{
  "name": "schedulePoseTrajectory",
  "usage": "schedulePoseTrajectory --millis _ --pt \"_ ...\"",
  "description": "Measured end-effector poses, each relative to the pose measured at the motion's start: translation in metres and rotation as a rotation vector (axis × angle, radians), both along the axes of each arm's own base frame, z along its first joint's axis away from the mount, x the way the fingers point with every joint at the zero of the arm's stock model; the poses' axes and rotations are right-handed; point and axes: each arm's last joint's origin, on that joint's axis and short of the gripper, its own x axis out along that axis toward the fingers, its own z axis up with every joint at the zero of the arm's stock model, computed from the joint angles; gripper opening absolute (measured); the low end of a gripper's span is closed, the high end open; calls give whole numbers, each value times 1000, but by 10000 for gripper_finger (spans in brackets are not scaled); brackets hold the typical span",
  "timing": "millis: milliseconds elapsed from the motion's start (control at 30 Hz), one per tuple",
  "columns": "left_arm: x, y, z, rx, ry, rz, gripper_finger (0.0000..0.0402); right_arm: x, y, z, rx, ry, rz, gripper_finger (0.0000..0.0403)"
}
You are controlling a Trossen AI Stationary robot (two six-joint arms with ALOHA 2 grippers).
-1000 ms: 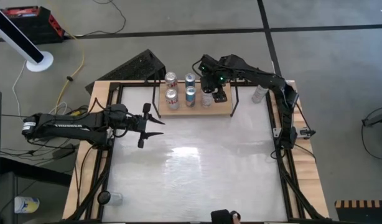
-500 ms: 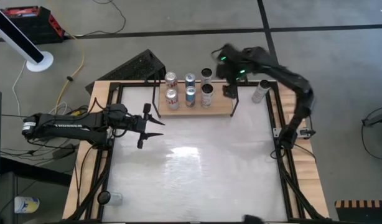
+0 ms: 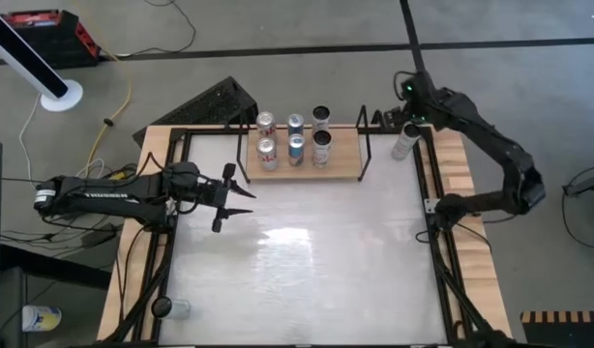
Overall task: Place canned beverage on shelf
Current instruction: Put the top white yellow soda can on the shelf
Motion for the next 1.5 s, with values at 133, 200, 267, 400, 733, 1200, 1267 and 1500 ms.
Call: schedulePoseTrajectory --millis 133,200,267,400,733,1200,1267,1500 --pt "0 0 0 -27 3 6 169 -9 2 -9 -80 -69 -62 317" --pt "0 0 0 -38 7 8 169 -7 3 -10 -108 -99 -92 317" --pt "0 0 -1 -48 10 10 169 -4 5 -14 -110 -86 -102 317" --pt "0 -1 -1 -61 16 -8 169 0 11 -17 -117 -54 -189 317" --pt "-1 -1 -3 -28 31 -25 169 25 72 -26 -235 24 -374 317" --pt "-1 -2 -5 9 46 -86 169 22 85 -94 -427 -53 -557 317" --pt "-1 -2 -5 19 43 -88 169 20 82 -99 -451 -43 -577 317" --pt "-1 -2 -3 42 27 -92 169 22 63 -97 -469 -44 -565 317"
